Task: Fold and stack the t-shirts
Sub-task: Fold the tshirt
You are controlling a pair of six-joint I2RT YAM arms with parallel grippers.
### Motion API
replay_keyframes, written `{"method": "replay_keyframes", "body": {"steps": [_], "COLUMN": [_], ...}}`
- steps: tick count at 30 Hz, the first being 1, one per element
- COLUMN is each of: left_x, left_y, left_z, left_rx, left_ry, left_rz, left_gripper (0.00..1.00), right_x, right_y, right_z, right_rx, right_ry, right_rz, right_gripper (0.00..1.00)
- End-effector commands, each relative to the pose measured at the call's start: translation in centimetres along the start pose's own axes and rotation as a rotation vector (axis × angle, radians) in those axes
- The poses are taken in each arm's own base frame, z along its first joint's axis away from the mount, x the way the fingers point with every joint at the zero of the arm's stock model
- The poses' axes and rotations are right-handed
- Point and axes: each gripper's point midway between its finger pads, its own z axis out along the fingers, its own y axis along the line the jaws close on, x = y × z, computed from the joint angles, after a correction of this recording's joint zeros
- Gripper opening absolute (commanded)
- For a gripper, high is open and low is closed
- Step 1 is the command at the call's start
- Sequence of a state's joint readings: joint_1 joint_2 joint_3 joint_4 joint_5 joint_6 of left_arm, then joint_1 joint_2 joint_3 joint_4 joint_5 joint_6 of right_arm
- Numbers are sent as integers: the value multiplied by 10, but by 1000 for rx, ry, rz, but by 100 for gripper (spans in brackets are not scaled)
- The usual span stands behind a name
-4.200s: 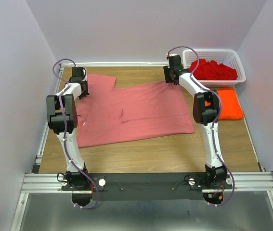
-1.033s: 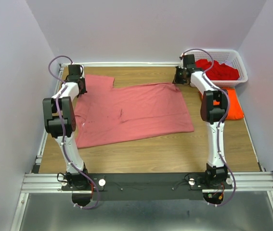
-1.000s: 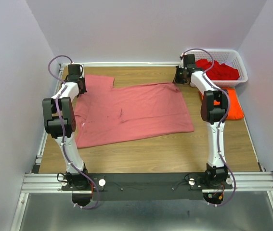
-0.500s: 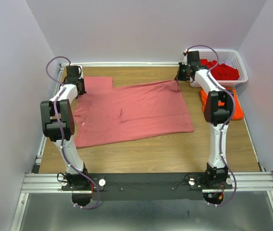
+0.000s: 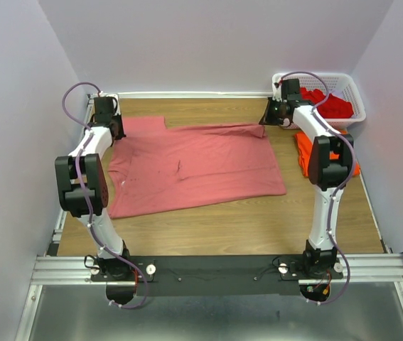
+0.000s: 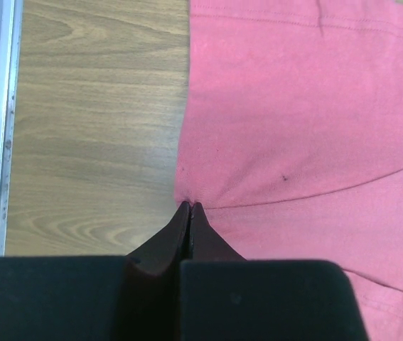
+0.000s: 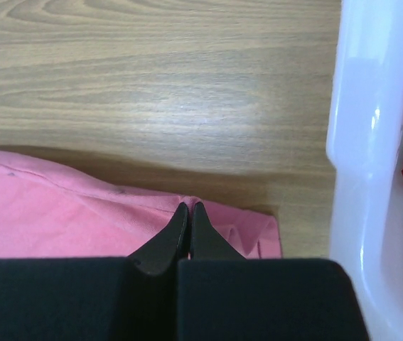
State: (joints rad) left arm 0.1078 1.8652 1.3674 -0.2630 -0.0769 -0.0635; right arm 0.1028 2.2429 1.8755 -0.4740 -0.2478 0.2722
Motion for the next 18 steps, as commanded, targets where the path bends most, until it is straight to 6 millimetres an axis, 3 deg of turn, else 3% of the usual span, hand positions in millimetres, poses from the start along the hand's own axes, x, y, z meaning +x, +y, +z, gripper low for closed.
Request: {"method": "replay_keyframes", "body": {"steps": [1, 8, 18], "left_x": [-17, -15, -3], "left_y": [5, 17, 17], "left_z": [-20, -30, -41], "left_rx": [4, -42, -49], "left_ry": [-60, -66, -40], "left_rz": [-28, -46, -75], "left_gripper": [0, 0, 0], "right_x": [-8, -2, 3], "right_y": [11, -1, -16], "right_z": [-25, -37, -57], "right_rx": [-33, 10, 91], "right_ry": [-16, -18, -35], "right_rz": [4, -10, -17], "right_gripper": [1, 0, 1]}}
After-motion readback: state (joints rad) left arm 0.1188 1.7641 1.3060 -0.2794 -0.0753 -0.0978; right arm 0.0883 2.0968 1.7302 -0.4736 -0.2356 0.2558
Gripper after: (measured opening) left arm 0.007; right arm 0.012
